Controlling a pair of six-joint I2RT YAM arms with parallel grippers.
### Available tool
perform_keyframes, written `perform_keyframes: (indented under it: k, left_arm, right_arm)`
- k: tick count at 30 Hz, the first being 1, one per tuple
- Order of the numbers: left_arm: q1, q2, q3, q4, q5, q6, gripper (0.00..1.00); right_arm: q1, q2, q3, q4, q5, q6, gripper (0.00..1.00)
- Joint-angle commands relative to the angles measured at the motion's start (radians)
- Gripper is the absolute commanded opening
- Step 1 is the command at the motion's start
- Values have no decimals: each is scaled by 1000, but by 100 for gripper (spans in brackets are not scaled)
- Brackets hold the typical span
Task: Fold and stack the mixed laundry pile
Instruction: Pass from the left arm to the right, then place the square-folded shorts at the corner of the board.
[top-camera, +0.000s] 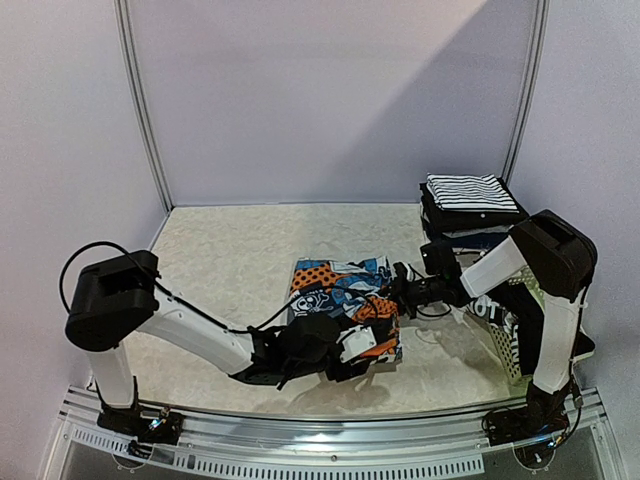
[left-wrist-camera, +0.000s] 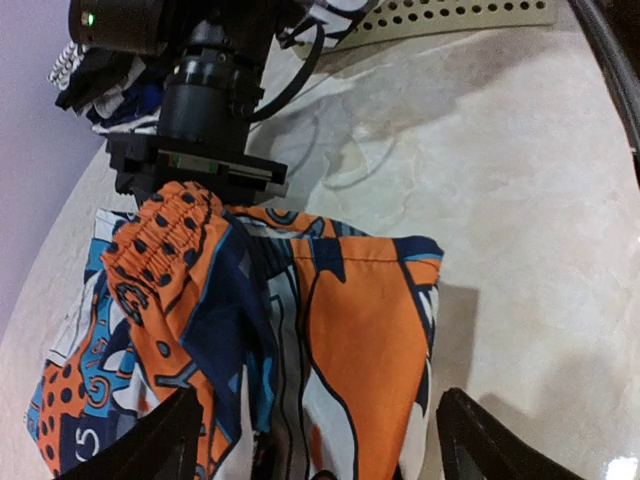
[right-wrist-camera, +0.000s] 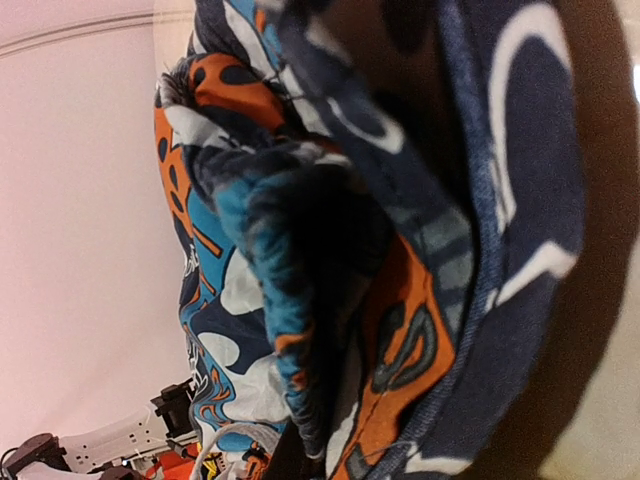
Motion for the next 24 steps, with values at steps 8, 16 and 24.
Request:
perform_keyframes:
  k: [8, 16, 24]
  left_arm:
    - [8, -308, -85, -191, 134, -202, 97]
    - [72, -484, -126, -373, 18, -342, 98]
    - [132, -586, -215, -416, -61, -417, 98]
  right_arm:
    - [9, -78, 244, -624, 247, -442, 0]
    - [9, -125, 374, -805, 501, -658, 0]
    - [13, -158, 560, -966, 683, -887, 0]
